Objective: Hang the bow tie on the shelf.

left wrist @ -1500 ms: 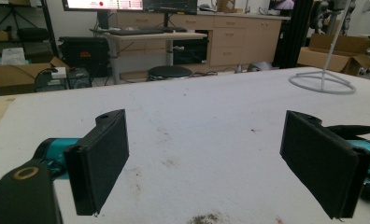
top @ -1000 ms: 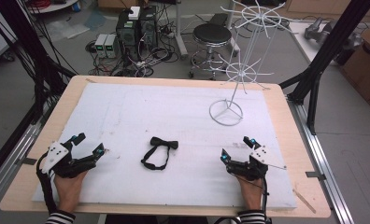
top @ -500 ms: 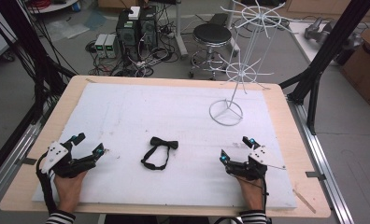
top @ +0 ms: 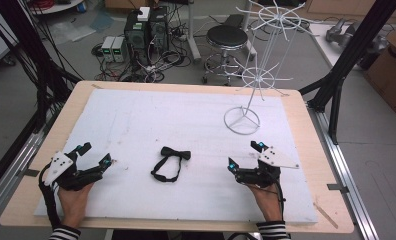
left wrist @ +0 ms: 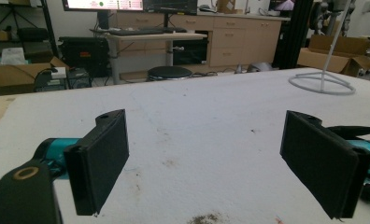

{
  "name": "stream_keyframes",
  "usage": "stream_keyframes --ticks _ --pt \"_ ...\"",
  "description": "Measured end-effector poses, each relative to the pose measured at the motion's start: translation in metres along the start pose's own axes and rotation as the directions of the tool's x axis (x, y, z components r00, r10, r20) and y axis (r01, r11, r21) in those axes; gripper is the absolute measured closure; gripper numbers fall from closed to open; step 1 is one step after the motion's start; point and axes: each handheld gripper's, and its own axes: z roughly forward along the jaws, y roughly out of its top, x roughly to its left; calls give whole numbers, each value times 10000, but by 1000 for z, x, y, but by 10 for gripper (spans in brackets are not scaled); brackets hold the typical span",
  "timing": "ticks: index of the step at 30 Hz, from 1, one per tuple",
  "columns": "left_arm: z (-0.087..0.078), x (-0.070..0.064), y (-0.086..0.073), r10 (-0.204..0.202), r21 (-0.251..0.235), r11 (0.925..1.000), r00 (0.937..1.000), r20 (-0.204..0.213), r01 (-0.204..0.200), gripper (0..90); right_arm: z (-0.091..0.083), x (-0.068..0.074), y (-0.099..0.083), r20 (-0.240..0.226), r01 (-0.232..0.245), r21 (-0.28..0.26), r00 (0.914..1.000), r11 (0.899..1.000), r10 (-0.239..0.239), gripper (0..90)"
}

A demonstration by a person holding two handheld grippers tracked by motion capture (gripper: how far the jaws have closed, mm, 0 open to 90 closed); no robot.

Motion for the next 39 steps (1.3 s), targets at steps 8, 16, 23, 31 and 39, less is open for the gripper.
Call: stream_keyframes --ticks 8,16,23,31,39 --pt "0 0 0 1 0 10000 10000 -11 -1 158 18 11 23 -963 267 755 9952 9968 -194 24" --pt "0 0 0 -47 1 10000 10000 -12 47 158 39 21 35 -2033 696 1733 9786 9824 -335 53" --pt "0 1 0 -115 -26 9999 9999 6 115 158 53 30 45 -2254 1063 2078 9725 9724 -582 53" --pt "0 1 0 -113 -40 9999 9999 9 113 158 76 43 50 -2965 1449 2682 9531 9524 -615 54" --pt "0 1 0 -120 -31 9999 9999 24 120 158 104 61 54 -3453 2294 3324 9322 9148 -1083 147"
